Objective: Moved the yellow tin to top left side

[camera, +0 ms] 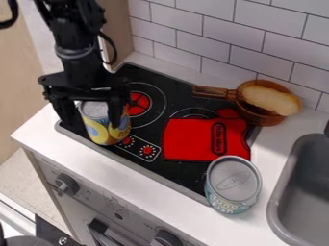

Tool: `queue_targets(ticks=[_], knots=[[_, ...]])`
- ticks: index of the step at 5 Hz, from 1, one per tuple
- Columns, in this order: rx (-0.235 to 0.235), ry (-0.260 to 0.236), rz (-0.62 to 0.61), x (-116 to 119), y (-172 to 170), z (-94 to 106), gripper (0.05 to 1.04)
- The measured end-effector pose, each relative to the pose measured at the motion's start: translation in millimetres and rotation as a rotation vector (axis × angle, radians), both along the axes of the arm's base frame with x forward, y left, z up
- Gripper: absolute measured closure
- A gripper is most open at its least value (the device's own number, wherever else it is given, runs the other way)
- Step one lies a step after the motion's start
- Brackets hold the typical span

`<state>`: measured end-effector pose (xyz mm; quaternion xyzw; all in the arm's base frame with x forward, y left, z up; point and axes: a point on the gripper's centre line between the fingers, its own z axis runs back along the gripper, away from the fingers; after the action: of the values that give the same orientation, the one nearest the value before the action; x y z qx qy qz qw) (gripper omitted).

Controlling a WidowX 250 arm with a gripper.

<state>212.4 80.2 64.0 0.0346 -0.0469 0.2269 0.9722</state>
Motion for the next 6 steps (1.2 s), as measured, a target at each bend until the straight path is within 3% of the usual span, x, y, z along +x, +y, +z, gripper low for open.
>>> queue_targets(ticks=[1, 3, 4, 5, 6], knots=[[-0.014, -0.027, -0.019, 4.8, -0.3, -16.0, 0.087], [0.038, -0.051, -0.069, 25.3, 12.7, -35.7, 0.087], [0.069, -0.078, -0.137, 40.1, 20.4, -34.0, 0.087], [0.093, -0.138, -0.177, 61.6, 32.0, -36.4, 0.087], [0.071, -0.184, -0.192, 87.2, 43.1, -28.5, 0.087]])
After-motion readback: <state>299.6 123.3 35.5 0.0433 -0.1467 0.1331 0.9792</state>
